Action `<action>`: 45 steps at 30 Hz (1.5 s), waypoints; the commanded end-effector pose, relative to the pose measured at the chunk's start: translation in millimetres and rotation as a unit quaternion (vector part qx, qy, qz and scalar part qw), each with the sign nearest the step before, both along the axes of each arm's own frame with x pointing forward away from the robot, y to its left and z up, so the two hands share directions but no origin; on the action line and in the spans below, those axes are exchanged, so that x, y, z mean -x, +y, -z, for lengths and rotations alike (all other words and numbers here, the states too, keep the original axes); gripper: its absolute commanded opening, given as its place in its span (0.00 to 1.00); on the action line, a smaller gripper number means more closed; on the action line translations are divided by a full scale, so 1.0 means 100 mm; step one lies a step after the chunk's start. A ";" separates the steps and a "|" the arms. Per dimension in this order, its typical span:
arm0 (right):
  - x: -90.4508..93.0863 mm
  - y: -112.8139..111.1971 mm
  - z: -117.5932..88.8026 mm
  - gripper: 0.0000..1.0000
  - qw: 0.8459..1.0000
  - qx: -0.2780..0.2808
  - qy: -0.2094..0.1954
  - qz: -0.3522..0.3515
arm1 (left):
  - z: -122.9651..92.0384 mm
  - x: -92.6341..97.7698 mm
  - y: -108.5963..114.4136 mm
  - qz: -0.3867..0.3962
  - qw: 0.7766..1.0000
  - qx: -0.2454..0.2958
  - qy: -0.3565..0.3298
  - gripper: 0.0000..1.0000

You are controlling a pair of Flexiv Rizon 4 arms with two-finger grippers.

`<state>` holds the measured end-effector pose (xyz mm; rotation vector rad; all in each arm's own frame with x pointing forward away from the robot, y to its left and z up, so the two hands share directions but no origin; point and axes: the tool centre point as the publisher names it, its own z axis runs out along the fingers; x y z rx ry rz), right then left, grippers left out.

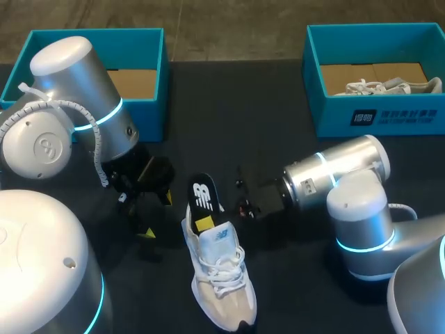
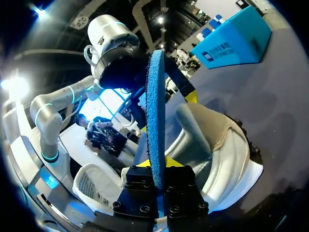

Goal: Take the shoe out of the shoebox, open the shoe tongue, remove and reinsert the insole, then place the shoe into the shoebox

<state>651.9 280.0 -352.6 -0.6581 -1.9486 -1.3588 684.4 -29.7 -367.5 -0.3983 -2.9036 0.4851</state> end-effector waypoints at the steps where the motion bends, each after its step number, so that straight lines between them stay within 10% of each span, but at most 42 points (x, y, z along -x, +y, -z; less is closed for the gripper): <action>1: 0.03 -0.01 0.00 0.00 1.000 0.001 0.000 0.003 | 0.00 0.01 0.01 0.000 1.000 0.002 -0.001 1.00; 3: 0.02 -0.01 -0.03 0.32 1.000 -0.001 -0.005 0.002 | 0.00 0.01 0.01 0.000 1.000 0.002 -0.001 1.00; 6: -0.02 0.00 -0.08 0.45 1.000 -0.003 -0.015 0.002 | 0.00 0.01 0.01 0.000 1.000 0.002 -0.001 1.00; 17: -0.16 -0.07 -0.22 0.38 0.998 -0.033 -0.045 0.017 | 0.00 0.01 0.01 0.000 1.000 0.002 -0.001 1.00; 25: -0.30 -0.12 -0.21 0.00 0.997 -0.058 -0.044 0.030 | 0.00 0.01 0.01 0.000 1.000 0.002 -0.001 1.00; 45: 0.00 -0.11 0.02 0.00 1.000 0.007 0.022 0.019 | 0.00 0.01 0.01 0.000 1.000 0.002 -0.001 1.00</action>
